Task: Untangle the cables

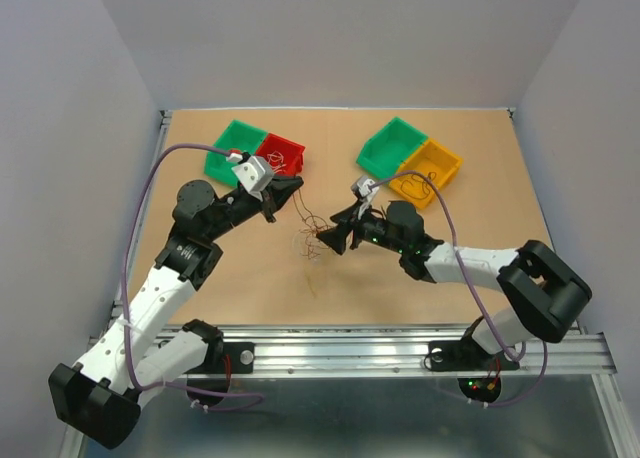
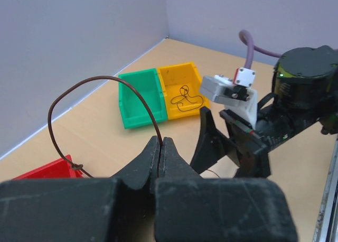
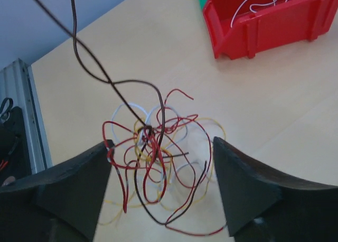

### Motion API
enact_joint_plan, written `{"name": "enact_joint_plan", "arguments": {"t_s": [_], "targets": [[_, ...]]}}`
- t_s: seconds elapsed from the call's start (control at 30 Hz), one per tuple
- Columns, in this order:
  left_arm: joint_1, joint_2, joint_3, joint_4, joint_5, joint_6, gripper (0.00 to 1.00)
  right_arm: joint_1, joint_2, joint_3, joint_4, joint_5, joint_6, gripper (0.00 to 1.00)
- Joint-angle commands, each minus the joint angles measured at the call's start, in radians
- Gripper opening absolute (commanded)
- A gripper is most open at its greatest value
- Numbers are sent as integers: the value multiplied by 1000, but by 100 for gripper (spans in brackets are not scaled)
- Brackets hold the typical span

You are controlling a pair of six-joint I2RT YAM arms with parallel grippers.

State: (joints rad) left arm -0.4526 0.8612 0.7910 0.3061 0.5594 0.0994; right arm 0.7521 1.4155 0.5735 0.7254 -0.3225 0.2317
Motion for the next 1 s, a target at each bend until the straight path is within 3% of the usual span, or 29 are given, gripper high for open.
{"name": "enact_joint_plan", "arguments": {"t_s": [0.0, 0.03, 0.07, 0.13, 0.23, 0.3, 0.43, 0.5, 0.97], "targets": [[-14, -4, 30, 47, -1, 3, 0, -2, 85, 109, 120, -50, -3, 67], [-15, -5, 30, 45, -1, 3, 0, -3, 94, 111, 120, -55, 4, 57], [-15, -2, 30, 44, -9, 3, 0, -3, 105, 108, 150, -58, 12, 37], [-15, 1, 28, 39, -48, 6, 0, -2, 100, 86, 173, -46, 26, 13], [-15, 18, 37, 24, -157, 5, 0, -2, 62, 45, 172, 9, 46, 0], [-15, 38, 50, 10, -237, 2, 0, -2, 16, 11, 167, 52, 57, 1], [-9, 52, 70, 2, -609, -20, 0, -2, -79, -104, 119, 115, 119, 1], [0, 39, 70, 10, -720, -20, 0, -2, -142, -138, 32, 208, 158, 1], [37, -67, 77, 18, -1016, 5, 0, -3, -679, -397, -452, 787, 385, 1]]}}
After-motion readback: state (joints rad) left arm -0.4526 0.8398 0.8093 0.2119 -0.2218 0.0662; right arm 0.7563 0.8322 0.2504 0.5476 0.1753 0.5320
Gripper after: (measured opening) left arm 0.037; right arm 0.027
